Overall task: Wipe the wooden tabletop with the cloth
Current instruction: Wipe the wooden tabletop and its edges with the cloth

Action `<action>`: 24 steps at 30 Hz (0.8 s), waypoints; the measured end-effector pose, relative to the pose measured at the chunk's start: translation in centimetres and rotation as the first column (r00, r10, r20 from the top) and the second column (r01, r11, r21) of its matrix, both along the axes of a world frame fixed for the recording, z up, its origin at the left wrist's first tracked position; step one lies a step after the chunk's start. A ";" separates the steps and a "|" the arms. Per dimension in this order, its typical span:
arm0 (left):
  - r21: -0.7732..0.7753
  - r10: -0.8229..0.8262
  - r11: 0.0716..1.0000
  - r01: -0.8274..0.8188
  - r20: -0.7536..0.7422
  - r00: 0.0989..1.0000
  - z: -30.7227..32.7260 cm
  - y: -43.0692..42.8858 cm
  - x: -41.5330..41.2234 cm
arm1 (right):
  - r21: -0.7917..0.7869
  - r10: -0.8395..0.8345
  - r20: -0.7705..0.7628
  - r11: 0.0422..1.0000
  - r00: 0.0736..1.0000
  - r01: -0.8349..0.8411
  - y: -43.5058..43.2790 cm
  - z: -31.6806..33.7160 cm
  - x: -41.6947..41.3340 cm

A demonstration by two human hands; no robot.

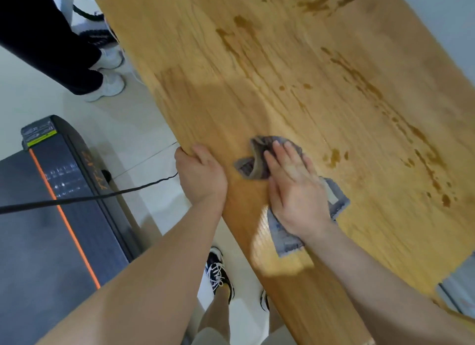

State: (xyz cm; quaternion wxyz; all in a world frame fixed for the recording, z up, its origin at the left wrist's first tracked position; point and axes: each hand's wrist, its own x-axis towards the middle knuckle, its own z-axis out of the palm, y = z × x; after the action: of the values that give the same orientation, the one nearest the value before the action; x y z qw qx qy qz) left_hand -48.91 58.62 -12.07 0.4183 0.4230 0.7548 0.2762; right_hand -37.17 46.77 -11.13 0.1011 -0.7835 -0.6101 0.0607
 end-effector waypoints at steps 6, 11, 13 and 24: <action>0.039 -0.043 0.998 0.047 -0.096 0.994 0.0 0.0 -0.5 | 0.008 -0.191 0.048 0.982 0.980 0.191 9.3 -0.2 -3.6; 0.041 -0.065 0.997 0.071 -0.127 0.990 -0.1 0.2 -0.1 | -0.010 0.215 0.005 0.977 0.977 -0.215 3.5 0.6 -1.8; 0.015 -0.070 0.997 0.073 -0.133 0.989 0.1 0.2 0.1 | -0.039 0.167 0.000 0.985 0.986 -0.167 1.9 0.7 0.5; 0.017 -0.082 0.996 0.088 -0.226 0.971 -0.2 0.2 0.0 | 0.025 0.148 -0.030 0.989 0.989 -0.147 2.5 0.2 -1.5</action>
State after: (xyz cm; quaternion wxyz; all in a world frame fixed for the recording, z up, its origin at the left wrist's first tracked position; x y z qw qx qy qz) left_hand -48.88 58.87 -12.25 0.3361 0.4892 0.7746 0.2185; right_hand -38.63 49.24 -10.88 0.1146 -0.7341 -0.6652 0.0735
